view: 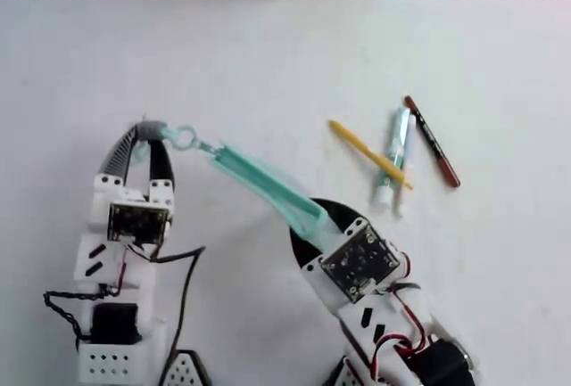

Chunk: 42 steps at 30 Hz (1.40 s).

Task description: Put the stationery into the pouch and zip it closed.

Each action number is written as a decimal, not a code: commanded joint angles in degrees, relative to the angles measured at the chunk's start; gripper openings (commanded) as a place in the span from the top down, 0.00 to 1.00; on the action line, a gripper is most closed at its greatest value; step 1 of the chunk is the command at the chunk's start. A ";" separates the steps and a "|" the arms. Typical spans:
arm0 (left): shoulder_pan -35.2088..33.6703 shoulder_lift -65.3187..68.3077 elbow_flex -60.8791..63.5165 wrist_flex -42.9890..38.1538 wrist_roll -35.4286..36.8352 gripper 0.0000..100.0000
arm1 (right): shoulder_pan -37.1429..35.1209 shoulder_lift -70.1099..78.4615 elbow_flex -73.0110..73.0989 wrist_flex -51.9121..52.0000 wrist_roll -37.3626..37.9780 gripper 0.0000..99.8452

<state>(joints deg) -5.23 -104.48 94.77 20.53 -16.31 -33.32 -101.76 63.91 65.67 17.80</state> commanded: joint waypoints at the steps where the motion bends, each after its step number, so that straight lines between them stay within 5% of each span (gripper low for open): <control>1: 2.07 0.40 -6.77 4.40 1.58 0.91 | 1.01 -1.01 -2.11 -0.75 -0.88 0.98; 4: 3.12 0.40 -10.73 8.79 12.92 0.73 | 1.19 -1.01 0.26 -2.95 -0.88 0.98; 6: 3.03 0.40 -15.03 13.19 17.85 0.71 | 1.27 -1.01 0.44 -3.47 -0.88 0.98; 12: 1.89 0.40 -27.16 23.65 15.65 0.72 | 1.45 -1.01 0.35 -3.91 -0.44 0.98; 19: -11.38 0.40 -34.99 24.09 11.08 0.72 | 1.45 -0.92 -2.73 -3.03 -0.53 0.98; 26: -19.47 0.22 -36.57 33.76 -1.76 0.70 | 1.54 -0.75 -2.64 -2.68 -0.44 0.98; 32: -10.51 0.13 -42.99 53.89 -12.04 0.70 | 1.54 11.30 -4.40 -11.74 -0.35 0.98; 36: 0.48 0.22 -42.55 63.82 -25.23 0.70 | 1.01 26.15 -11.60 -13.67 -0.79 0.98; 38: 3.91 0.22 -41.14 63.82 -23.47 0.70 | 1.10 31.08 -15.65 -14.02 -0.97 0.98; 42: 4.70 0.13 -40.70 58.81 -8.79 0.70 | 0.31 31.69 -19.25 -13.67 -3.96 0.98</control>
<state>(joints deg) -1.89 -104.66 54.15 82.95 -34.42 -32.18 -70.64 49.49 53.45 15.52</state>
